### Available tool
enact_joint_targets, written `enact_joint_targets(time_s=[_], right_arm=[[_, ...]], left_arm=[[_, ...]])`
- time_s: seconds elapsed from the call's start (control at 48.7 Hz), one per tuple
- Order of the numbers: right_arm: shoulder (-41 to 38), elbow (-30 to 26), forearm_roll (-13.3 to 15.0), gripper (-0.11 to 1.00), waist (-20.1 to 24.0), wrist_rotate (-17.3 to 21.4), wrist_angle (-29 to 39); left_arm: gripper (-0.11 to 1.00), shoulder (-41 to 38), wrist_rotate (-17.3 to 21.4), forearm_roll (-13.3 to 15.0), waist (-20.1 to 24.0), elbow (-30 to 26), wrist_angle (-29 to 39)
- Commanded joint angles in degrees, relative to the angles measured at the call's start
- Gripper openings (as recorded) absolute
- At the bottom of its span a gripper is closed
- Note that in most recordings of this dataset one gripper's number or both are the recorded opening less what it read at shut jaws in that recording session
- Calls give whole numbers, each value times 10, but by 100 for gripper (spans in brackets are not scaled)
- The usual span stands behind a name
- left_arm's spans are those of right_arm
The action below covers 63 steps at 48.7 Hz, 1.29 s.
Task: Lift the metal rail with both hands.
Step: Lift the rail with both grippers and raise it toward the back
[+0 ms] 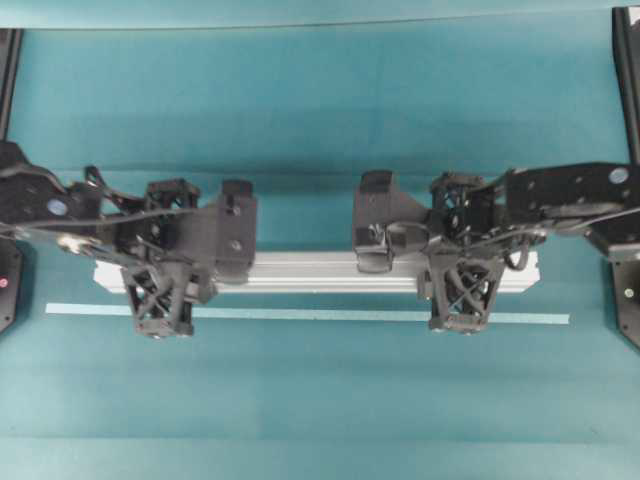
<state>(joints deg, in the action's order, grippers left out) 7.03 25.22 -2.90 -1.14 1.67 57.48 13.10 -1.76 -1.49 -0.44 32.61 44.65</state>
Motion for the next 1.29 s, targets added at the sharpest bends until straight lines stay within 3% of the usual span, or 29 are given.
enact_joint_targets(time_s=[0.0, 0.596, 0.965, 1.274], right_arm=[[11, -25, -3, 39, -3, 4, 26], [21, -171, -3, 39, -9, 30, 190], [21, -221, -4, 39, -10, 47, 237], [20, -304, -4, 39, -10, 49, 294]], left_arm=[[36, 33, -3, 0, 7, -25, 18], [36, 70, -4, 0, 26, -102, 101], [36, 69, -6, 2, 26, -160, 151], [36, 69, -8, 0, 30, -229, 192]])
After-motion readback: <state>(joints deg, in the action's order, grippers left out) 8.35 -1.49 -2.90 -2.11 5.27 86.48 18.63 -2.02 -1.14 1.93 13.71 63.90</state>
